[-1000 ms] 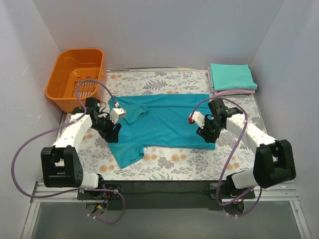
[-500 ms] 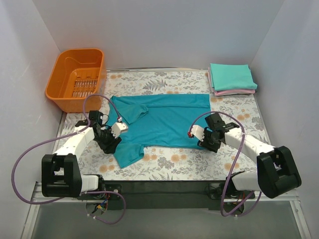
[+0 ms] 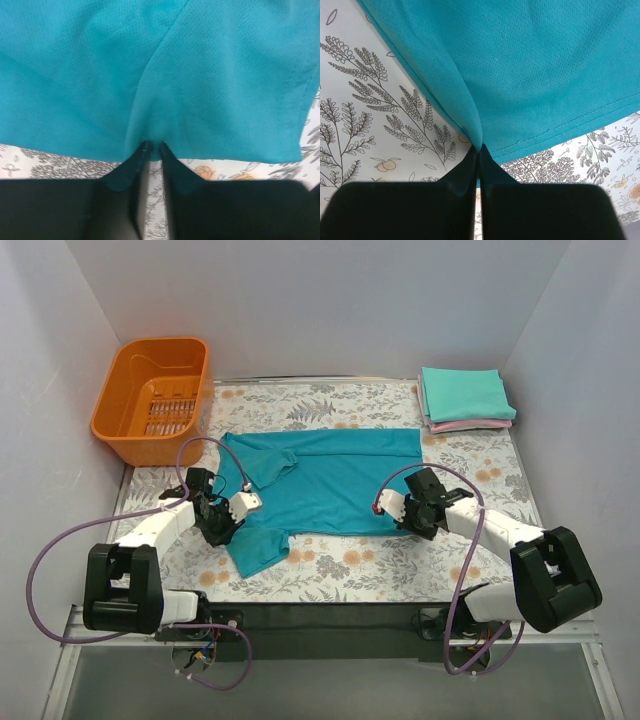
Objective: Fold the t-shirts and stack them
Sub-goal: Fold the tshirt
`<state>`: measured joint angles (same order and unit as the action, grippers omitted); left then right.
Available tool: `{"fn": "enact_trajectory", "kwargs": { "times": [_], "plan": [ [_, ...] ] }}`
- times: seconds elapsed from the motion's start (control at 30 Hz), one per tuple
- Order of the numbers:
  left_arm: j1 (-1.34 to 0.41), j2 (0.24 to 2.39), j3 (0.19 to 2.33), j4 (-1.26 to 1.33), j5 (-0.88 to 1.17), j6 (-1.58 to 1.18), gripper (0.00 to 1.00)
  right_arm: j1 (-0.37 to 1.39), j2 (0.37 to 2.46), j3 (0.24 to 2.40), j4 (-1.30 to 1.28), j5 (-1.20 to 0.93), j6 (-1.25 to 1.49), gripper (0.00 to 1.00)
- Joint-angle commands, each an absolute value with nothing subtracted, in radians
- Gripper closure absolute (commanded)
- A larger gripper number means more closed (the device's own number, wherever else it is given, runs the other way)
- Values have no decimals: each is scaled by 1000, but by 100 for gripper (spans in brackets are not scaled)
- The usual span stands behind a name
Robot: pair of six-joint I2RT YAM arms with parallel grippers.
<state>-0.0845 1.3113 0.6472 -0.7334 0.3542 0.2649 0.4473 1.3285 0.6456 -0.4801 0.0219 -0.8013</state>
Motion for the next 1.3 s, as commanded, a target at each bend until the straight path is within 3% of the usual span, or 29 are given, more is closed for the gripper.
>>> {"fn": "enact_trajectory", "kwargs": {
  "times": [0.0,0.13,0.33,0.6,1.27],
  "plan": [
    [-95,1310,611,-724,348,281,88,460,1344,615,-471,35,-796,99],
    [-95,1295,629,-761,350,276,100,459,1290,627,-523,26,-799,99],
    [-94,1218,641,-842,367,310,100,460,1217,614,-572,52,-828,99],
    [-37,1233,833,-940,428,290,100,445,1138,658,-606,54,-882,99],
    [46,1618,1256,-815,502,170,100,281,1517,1073,-609,-55,-1020,99]
  ]
}}
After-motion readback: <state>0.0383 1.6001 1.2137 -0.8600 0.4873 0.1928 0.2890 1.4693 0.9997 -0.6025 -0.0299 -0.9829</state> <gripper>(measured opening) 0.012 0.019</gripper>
